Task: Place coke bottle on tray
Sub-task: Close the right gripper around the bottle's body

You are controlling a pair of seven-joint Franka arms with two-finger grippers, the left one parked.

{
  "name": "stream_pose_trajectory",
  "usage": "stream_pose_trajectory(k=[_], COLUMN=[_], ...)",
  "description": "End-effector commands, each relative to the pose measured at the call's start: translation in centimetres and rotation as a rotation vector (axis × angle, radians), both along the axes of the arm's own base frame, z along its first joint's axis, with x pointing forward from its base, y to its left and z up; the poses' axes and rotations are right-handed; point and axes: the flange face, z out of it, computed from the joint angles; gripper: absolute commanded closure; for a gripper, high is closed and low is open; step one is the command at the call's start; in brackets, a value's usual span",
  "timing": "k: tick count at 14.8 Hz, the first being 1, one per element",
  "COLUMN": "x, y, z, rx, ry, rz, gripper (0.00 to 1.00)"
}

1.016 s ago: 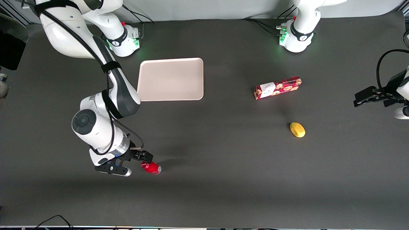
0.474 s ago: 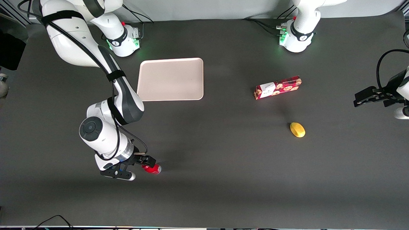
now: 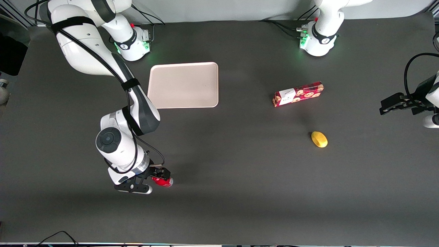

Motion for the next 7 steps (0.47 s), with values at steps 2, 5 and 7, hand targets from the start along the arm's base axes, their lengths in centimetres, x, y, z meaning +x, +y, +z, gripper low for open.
stream_pose_trajectory(k=[2,5,7], x=[0.65,0.63,0.66], y=[0.37,0.37,0.29], z=[0.3,0.34,0.36], rx=[-0.008,-0.006,-0.007], ry=[-0.023,-0.022,-0.024], rz=[-0.01,-0.013,-0.012], gripper=[0.88,1.0,1.0])
